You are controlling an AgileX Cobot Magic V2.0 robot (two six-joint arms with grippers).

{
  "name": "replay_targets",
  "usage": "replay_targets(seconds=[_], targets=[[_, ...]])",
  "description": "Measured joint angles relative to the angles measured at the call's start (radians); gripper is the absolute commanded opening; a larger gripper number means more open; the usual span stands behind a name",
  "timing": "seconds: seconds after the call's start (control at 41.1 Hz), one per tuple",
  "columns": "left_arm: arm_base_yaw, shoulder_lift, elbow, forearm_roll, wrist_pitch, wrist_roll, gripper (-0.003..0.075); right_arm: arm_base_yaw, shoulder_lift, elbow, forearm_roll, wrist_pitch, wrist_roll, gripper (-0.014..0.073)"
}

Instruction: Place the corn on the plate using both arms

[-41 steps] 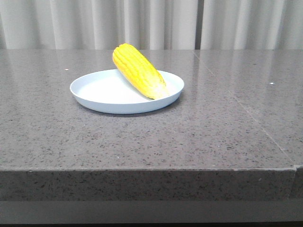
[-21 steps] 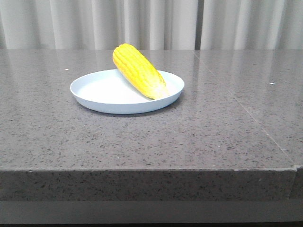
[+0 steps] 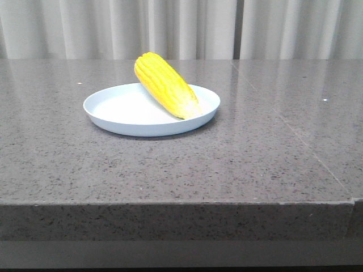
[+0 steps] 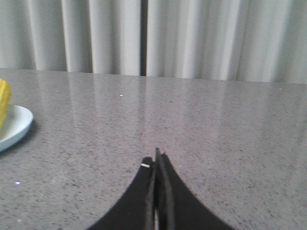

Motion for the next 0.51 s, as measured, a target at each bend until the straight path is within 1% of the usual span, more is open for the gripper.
replay_targets(seconds=[0.097, 0.512], targets=[[0.0, 0.0, 0.0, 0.0, -0.002, 0.0, -0.002, -0.021, -0.002, 0.029, 0.0, -0.021, 0.0, -0.0087], [0.0, 0.0, 0.0, 0.0, -0.002, 0.0, -0.002, -0.023, -0.003, 0.031, 0.0, -0.037, 0.006, -0.0087]])
